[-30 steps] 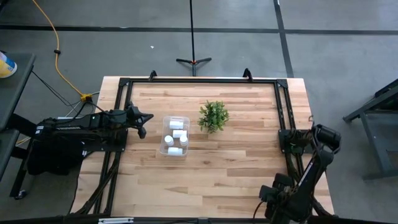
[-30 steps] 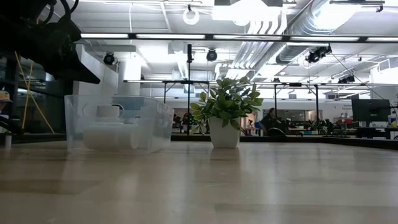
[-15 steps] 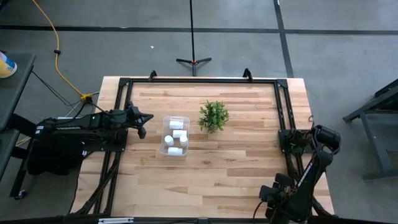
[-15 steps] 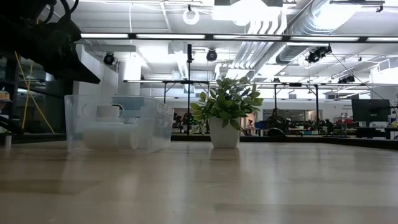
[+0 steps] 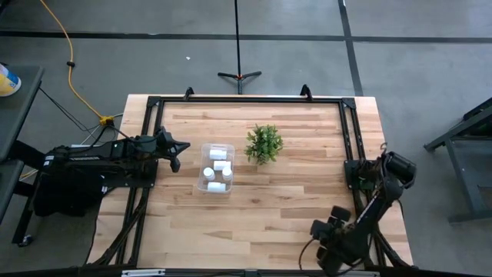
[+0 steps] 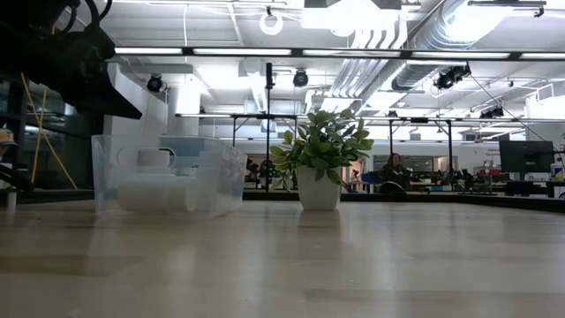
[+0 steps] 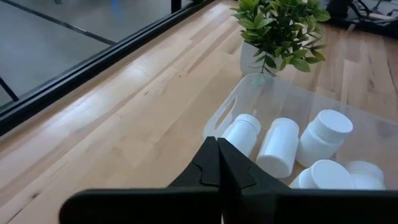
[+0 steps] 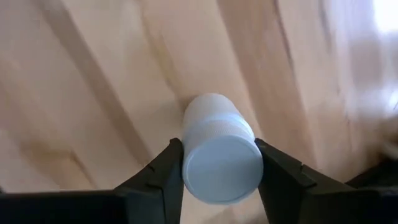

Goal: Pick and place pill bottles into a basket
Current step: Put the white pill bottle into the transparent bin

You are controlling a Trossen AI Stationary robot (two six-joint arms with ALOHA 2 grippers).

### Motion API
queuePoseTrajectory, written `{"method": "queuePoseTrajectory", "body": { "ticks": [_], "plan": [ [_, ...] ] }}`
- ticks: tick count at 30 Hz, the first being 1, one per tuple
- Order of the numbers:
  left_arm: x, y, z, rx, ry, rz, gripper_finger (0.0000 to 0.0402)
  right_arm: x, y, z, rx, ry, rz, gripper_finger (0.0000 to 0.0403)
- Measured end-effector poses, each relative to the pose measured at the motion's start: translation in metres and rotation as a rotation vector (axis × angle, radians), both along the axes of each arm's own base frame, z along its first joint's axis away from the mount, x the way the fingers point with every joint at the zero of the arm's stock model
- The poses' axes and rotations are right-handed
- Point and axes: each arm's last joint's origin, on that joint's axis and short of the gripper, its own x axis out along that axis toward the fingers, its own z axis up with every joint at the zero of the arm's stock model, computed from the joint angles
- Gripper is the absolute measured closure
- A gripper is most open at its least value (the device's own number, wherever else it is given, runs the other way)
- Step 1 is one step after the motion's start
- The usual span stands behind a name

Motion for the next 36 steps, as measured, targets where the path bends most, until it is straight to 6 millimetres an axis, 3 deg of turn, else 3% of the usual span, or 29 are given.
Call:
{"method": "queuePoseTrajectory", "body": {
  "ticks": [5,11,17,20,28,36],
  "plan": [
    [0.000,0.000,0.000,-0.002,-0.006,0.001,0.0352,0.022,-0.016,0.000,-0.034,-0.029,0.025,0.0251],
    [0.001,-0.001,0.001,-0.007,-0.007,-0.022,0.0380,0.051,-0.041,0.000,-0.080,-0.058,0.046,0.0253],
    [0.001,-0.001,0.001,-0.009,-0.009,-0.040,0.0361,0.080,-0.074,0.000,-0.159,-0.115,0.000,0.0253],
    [0.001,-0.001,0.001,-0.023,-0.016,-0.033,0.0345,0.096,-0.087,0.005,-0.135,-0.178,0.008,0.0253],
    [0.001,-0.001,0.001,-0.005,-0.007,-0.043,0.0381,0.133,-0.122,0.023,-0.082,-0.349,0.124,0.0253],
    [0.001,-0.001,0.001,-0.047,-0.028,-0.022,0.0350,0.171,-0.163,0.031,-0.015,-0.482,0.283,0.0253]
  ]
}}
